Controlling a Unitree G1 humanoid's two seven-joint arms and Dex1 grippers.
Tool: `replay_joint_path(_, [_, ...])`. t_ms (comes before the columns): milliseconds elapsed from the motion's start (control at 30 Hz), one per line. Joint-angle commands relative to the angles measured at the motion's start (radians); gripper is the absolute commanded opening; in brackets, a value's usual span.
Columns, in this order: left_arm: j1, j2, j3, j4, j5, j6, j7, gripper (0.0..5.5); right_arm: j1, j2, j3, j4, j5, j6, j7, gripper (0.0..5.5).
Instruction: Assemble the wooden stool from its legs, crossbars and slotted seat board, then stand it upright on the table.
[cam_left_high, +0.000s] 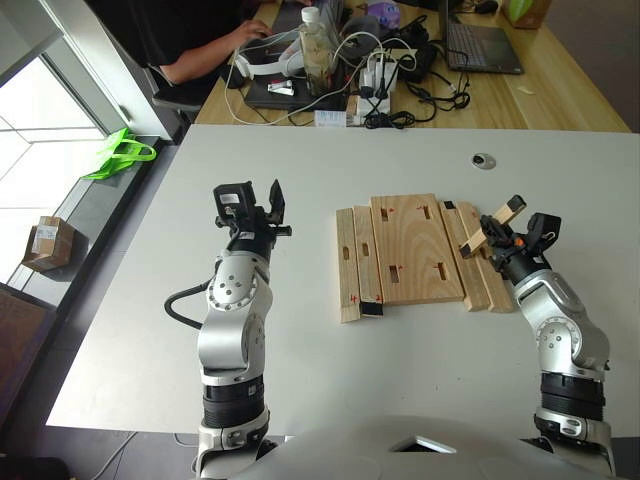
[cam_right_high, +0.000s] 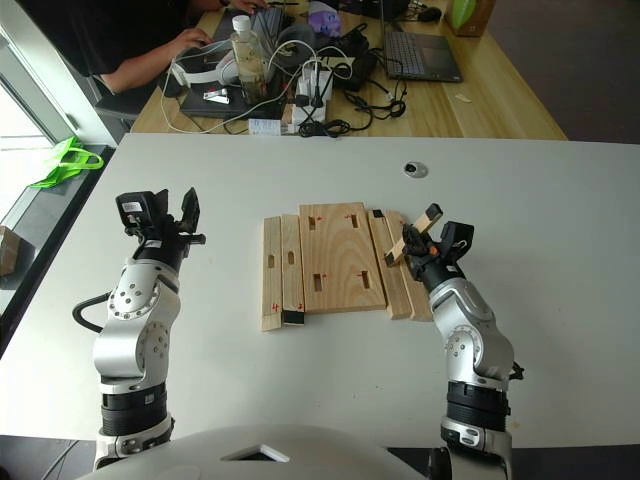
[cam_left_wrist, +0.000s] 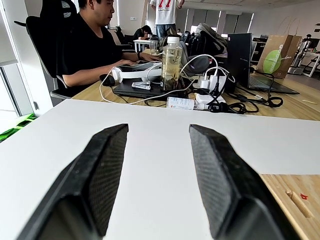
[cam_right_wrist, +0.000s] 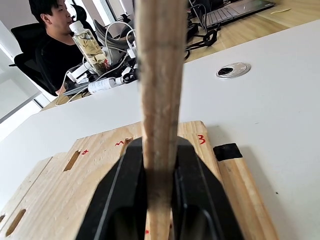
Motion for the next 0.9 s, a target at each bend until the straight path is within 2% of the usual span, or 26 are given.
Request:
replay_joint_path(33, [-0.005, 0.010, -0.008, -0.007, 0.010, -0.005, -0.003, 2.23, 0.037, 0.022, 0.050, 0.006, -0.082, -0.094, -0.004, 0.38])
replay_joint_path(200, [-0.011, 0.016, -0.010, -0.001, 0.013, -0.013, -0.010, 2.23, 0.076, 0.029, 0.087, 0.055, -0.148, -0.204, 0.023, 0.38])
replay_joint_path(500, [-0.018, 0.022, -0.015, 0.009, 0.019, -0.020, -0.018, 2.23, 0.098, -0.047, 0.181, 0.210, -0.340, -0.346, 0.038, 0.38])
replay_joint_path(733, [-0.025, 0.026, -0.009, 0.013, 0.020, -0.022, -0.017, 2.23, 0.052, -0.071, 0.093, 0.367, -0.347, -0.377, -0.033, 0.38])
replay_joint_path(900, [-0.032, 0.027, -0.008, 0.019, 0.020, -0.025, -0.018, 2.23, 0.023, -0.060, 0.060, 0.396, -0.324, -0.379, -0.037, 0.38])
